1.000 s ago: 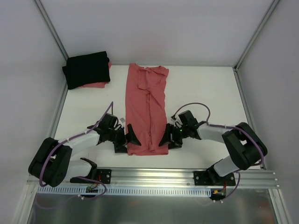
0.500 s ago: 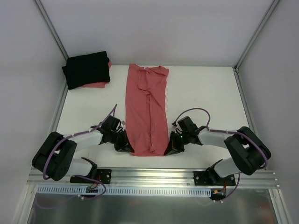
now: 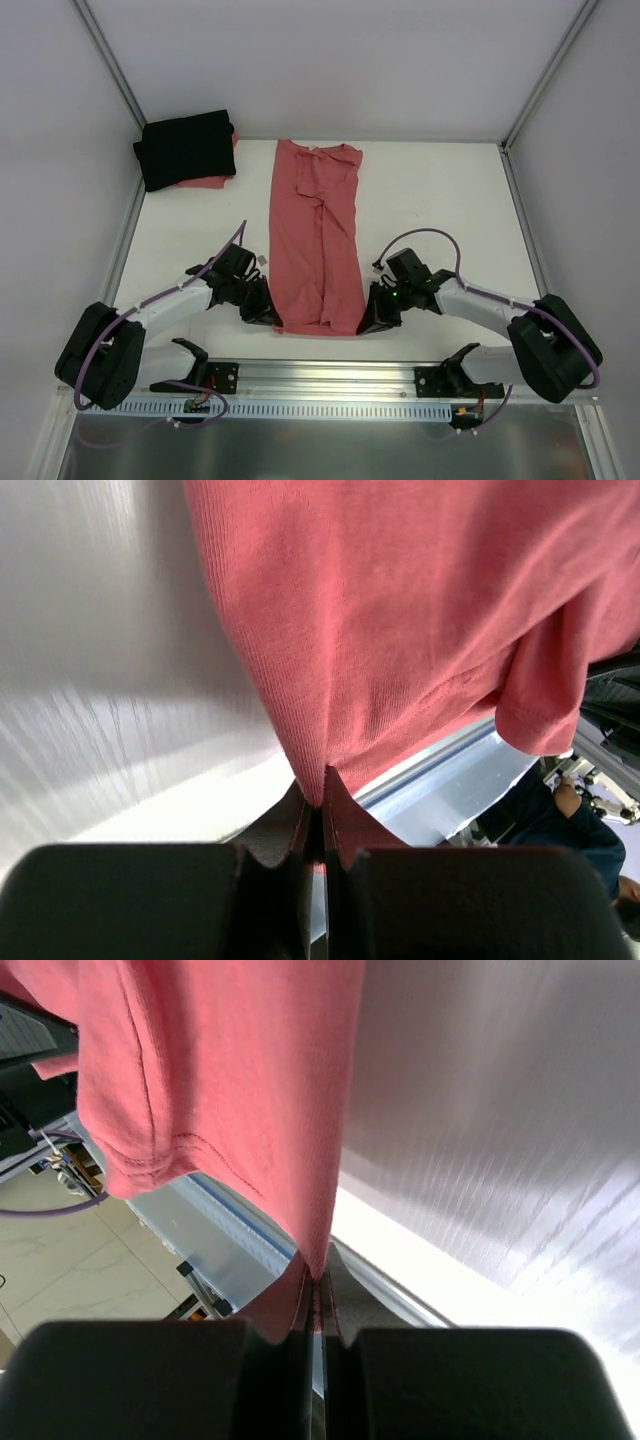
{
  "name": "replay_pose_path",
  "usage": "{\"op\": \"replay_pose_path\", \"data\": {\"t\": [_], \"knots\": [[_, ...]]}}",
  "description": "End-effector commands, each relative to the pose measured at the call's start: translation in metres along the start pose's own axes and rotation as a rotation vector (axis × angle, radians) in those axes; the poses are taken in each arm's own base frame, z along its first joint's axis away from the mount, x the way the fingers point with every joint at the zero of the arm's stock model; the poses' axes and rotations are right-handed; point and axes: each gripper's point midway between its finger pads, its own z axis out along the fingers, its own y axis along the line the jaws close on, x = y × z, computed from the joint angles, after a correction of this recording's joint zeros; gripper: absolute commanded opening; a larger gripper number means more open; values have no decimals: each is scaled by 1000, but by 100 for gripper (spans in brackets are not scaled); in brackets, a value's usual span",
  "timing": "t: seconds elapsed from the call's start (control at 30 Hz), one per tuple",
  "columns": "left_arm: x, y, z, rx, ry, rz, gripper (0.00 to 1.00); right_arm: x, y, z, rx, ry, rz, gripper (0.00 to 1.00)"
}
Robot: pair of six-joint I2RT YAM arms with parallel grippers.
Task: Fold and stack the t-shirts
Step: Grab the bottom of the folded rectangular tshirt with both arms
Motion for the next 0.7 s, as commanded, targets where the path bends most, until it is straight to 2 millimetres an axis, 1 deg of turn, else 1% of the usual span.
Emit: {"op": "replay_pose_path", "data": {"t": [0.0, 0.17, 0.3, 0.43, 0.53, 0.67], "knots": [[14, -1, -15, -20, 29, 13, 0, 16, 1, -15, 17, 31, -15, 1], [25, -1, -25, -14, 37, -12, 0, 28, 2, -25, 9, 55, -18, 1], [36, -2, -31, 5, 59, -49, 0, 46, 0, -29, -10, 100, 15, 0], [48, -4, -41, 29, 60, -80, 0, 64, -1, -36, -40, 110, 40, 1], [52, -7, -47, 45, 49, -87, 0, 74, -3, -37, -54, 117, 76, 1], [62, -6, -53, 48, 66, -116, 0, 84, 1, -44, -82, 125, 88, 1]]}}
